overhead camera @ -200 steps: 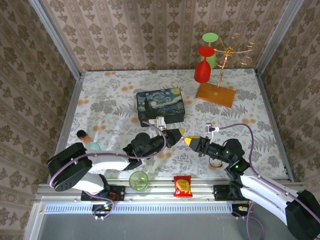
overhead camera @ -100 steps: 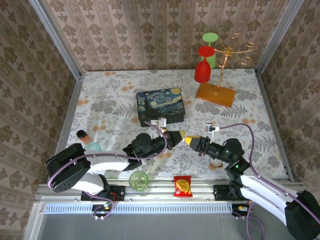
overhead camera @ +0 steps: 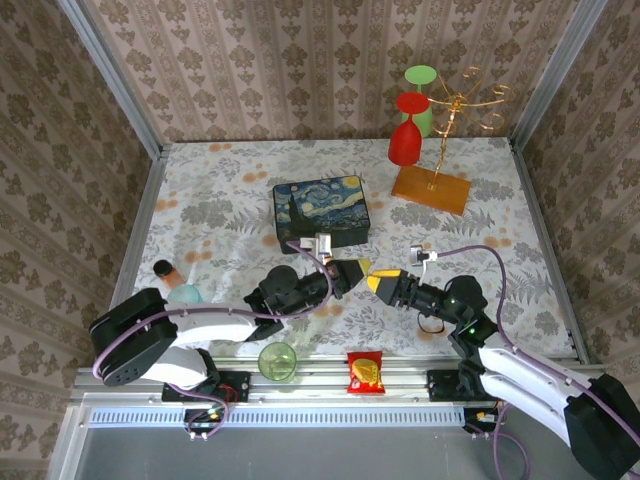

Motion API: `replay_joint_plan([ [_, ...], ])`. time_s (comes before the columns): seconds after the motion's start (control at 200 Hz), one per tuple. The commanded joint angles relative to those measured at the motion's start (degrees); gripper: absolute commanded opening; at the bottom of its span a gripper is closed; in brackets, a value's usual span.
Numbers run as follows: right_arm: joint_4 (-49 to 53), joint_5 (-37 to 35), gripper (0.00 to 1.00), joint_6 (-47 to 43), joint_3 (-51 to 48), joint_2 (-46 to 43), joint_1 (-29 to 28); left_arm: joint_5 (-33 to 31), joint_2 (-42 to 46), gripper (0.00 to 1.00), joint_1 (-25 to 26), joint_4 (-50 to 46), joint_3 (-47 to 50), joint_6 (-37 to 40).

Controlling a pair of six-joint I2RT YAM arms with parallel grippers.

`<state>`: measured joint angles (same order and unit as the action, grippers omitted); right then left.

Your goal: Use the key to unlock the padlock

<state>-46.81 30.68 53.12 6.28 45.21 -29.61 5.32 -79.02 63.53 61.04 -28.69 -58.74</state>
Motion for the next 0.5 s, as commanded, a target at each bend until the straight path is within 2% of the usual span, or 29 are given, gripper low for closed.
replay_joint_plan([
  [0.0, -5.8, 1.7, 0.59, 2.0, 1.2, 1.0, -0.1, -0.3, -0.6, 0.0, -0.6, 5.8, 0.1, -0.9],
  [0.075, -6.9, 1.6, 0.52, 2.3, 1.3, 1.4, -0.2, -0.3, -1.5, 0.0, -0.7, 7.3, 0.4, -1.4],
  [0.265, -7.7, 1.0, 0.45, 2.3, 1.0, 0.7, -0.2, -1.3, -2.8, 0.0, -0.6, 8.4, 1.1, -2.4],
  [0.41, -7.8, 1.2, 0.34, 2.0, 1.3, 1.2, -0.2, -1.6, -3.9, 0.0, -0.4, 10.6, 0.5, -3.0],
  [0.495, -8.4, 0.7, 0.33, 2.0, 1.0, 1.4, -0.2, -1.8, -4.5, 0.0, -0.2, 10.4, 0.0, -2.7],
])
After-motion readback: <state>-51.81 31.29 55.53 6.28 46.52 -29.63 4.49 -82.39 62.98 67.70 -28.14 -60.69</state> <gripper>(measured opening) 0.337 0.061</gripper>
